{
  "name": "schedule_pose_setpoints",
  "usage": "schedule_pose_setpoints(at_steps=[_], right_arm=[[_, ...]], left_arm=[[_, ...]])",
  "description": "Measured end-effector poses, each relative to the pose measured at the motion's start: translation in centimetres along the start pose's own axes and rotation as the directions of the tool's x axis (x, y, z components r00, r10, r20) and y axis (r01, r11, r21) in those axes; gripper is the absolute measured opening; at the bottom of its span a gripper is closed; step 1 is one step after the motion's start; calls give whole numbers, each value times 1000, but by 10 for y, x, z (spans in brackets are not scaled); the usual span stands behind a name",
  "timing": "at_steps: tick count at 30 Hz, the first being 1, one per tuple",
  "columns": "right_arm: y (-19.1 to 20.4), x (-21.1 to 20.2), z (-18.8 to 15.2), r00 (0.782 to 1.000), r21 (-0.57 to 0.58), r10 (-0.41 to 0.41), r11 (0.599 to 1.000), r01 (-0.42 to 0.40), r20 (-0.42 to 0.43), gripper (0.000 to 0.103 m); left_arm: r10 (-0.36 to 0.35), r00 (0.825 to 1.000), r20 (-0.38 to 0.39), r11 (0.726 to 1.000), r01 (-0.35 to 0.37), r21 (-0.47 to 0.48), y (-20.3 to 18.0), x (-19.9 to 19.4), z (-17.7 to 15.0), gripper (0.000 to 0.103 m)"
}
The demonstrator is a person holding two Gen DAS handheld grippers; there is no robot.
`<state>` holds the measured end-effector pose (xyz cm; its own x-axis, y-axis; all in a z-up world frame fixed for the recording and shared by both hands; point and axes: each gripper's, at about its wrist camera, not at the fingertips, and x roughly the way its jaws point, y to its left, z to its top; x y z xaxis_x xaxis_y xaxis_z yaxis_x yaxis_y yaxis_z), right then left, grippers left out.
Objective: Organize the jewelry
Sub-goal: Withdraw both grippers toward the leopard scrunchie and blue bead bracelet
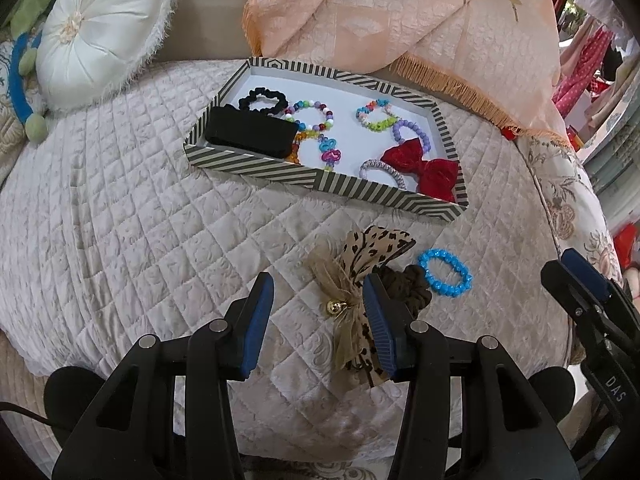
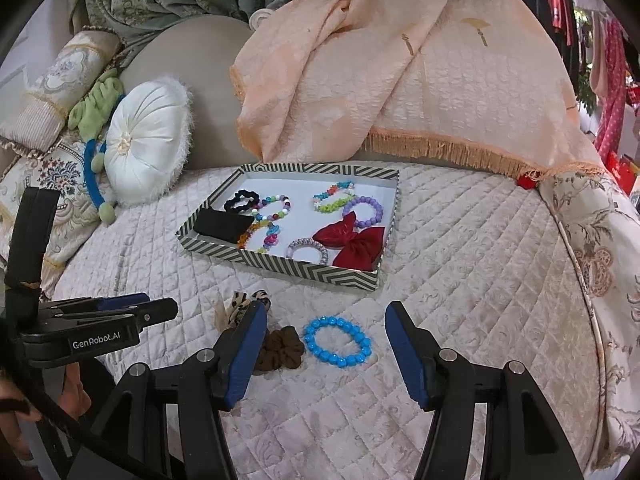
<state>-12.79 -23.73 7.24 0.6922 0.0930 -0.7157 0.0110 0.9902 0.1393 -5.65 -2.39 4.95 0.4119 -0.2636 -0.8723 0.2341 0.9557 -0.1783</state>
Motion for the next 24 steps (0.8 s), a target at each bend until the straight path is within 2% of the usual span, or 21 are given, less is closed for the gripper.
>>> schedule_pose_setpoints(at_steps=[11,24], right_arm=[[0,8,-5,999,-6,-6,1000,6,-32,60],[-9,21,-12,998,-9,-5,1000,4,-57,60]], left_arm=[[-12,1000,-14,1000,12,17,-4,4,-7,46],[-27,998,-51,999,25,-30,13,15,-12,46]])
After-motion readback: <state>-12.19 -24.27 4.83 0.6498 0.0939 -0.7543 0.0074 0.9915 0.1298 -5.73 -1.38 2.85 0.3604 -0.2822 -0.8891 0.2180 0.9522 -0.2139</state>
